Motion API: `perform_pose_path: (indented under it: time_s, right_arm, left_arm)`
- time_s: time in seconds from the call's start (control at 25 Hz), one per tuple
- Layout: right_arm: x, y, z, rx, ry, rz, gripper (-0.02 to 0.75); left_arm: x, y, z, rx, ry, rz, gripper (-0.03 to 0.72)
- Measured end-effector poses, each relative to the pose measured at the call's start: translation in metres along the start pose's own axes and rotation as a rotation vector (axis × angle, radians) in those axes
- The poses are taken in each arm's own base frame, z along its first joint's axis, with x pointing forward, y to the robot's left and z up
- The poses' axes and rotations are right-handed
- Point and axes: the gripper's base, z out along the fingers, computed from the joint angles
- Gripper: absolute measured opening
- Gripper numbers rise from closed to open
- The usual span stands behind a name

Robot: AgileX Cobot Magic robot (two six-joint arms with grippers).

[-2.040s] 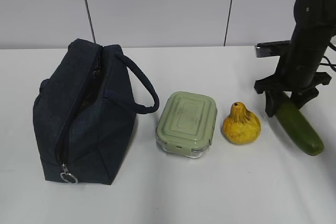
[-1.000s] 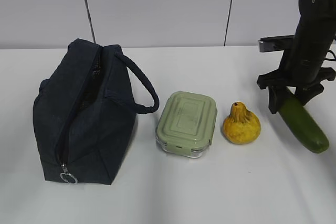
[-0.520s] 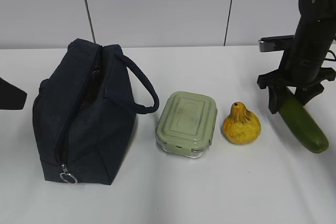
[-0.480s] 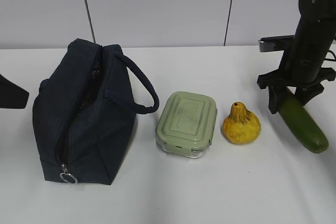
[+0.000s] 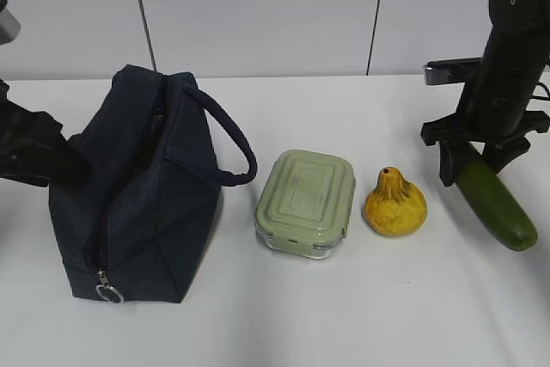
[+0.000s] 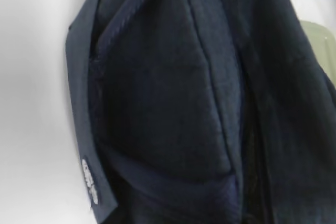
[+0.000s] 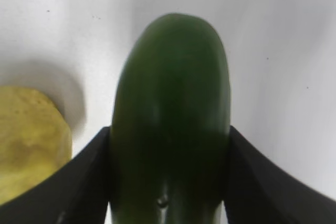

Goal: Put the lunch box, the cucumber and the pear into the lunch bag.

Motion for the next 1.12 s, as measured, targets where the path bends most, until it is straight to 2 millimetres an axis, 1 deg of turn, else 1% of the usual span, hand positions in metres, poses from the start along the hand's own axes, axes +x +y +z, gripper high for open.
perform_pose_path:
  time_s: [0.08, 0.2, 0.32, 0.4, 0.52, 0.64, 0.68, 0.8, 0.88, 0.92, 0.96, 1.12]
  right_arm:
    - [0.0, 0.0, 0.0, 0.0, 0.0, 0.003, 0.421]
    - [0.0, 0.0, 0.0, 0.0, 0.0, 0.003, 0.421]
    - [0.0, 0.0, 0.0, 0.0, 0.0, 0.003, 0.421]
    - [0.0, 0.0, -0.001, 0.0, -0.003, 0.003, 0.421]
    - [-0.003, 0.0, -0.005, 0.001, -0.019, 0.002, 0.421]
    - [-0.004, 0.0, -0.017, 0.003, -0.055, 0.002, 0.421]
    - [-0.005, 0.0, -0.027, 0.004, -0.083, 0.002, 0.421]
    - [-0.006, 0.0, -0.042, 0.007, -0.122, 0.001, 0.421]
    - [-0.006, 0.002, -0.058, -0.017, -0.158, 0.011, 0.421]
    - [-0.006, 0.003, -0.06, -0.022, -0.165, 0.011, 0.421]
    - [-0.006, 0.006, -0.07, -0.057, -0.193, 0.01, 0.421]
    - [-0.003, 0.023, -0.089, -0.151, -0.247, -0.029, 0.421]
  left_arm:
    - [0.001, 0.002, 0.006, 0.008, 0.031, -0.009, 0.293]
    - [0.001, 0.002, 0.01, 0.021, 0.051, -0.022, 0.195]
    - [0.001, 0.0, 0.01, 0.046, 0.055, -0.041, 0.059]
    - [0.0, -0.002, 0.011, 0.066, 0.052, -0.058, 0.022]
    - [0.0, -0.002, 0.011, 0.071, 0.05, -0.063, 0.006]
    - [0.0, -0.002, 0.01, 0.071, 0.051, -0.064, 0.003]
    - [0.0, -0.002, 0.01, 0.072, 0.052, -0.064, 0.003]
    - [0.0, -0.002, 0.01, 0.072, 0.052, -0.064, 0.003]
    - [0.0, -0.002, 0.01, 0.072, 0.052, -0.064, 0.003]
    - [0.0, -0.002, 0.01, 0.072, 0.052, -0.064, 0.003]
    - [0.0, -0.002, 0.01, 0.072, 0.052, -0.064, 0.003]
    - [0.0, -0.002, 0.01, 0.074, 0.051, -0.066, 0.003]
